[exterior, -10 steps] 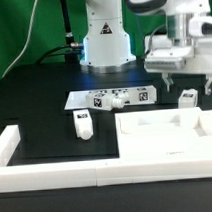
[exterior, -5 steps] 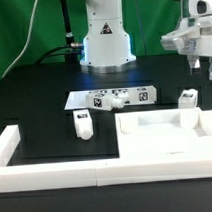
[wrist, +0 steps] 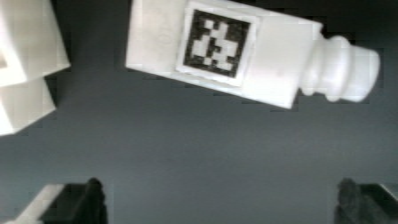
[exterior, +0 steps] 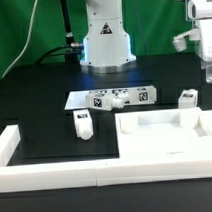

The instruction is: Assemble one leg

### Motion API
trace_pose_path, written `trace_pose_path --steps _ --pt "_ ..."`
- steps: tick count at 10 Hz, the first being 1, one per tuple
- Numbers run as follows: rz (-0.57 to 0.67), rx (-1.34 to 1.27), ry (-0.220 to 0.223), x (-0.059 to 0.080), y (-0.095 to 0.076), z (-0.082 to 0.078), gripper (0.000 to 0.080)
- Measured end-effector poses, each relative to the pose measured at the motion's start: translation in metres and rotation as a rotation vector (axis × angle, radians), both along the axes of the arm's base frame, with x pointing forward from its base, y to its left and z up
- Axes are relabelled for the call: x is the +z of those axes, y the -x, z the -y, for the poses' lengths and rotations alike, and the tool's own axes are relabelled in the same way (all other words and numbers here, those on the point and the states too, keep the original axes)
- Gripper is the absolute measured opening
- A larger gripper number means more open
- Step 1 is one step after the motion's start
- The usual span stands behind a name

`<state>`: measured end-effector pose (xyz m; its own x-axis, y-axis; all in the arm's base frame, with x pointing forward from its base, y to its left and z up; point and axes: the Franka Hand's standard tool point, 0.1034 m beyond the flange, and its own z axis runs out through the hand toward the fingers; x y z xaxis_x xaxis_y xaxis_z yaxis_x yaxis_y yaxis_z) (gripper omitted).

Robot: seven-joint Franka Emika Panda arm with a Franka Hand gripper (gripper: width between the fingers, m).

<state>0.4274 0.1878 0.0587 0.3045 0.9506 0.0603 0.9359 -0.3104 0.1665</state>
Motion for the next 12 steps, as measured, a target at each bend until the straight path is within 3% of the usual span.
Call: trace_pose_path --steps 2,5,7,11,12 --pt "0.008 -0.206 -0.040 0.006 -0.005 0.004 0.0649" --pt "-0.021 -0.747 -0.136 0.006 0.000 0.010 0.0649" --pt "-0.034 -0.952 -0.188 0.007 -0.003 0.019 0.0649" --pt "-0.058 -1.198 -0.231 0.006 -0.002 0.018 0.0649" --pt "-0.096 -1.347 -0.219 0.005 -0.006 0.030 0.0649"
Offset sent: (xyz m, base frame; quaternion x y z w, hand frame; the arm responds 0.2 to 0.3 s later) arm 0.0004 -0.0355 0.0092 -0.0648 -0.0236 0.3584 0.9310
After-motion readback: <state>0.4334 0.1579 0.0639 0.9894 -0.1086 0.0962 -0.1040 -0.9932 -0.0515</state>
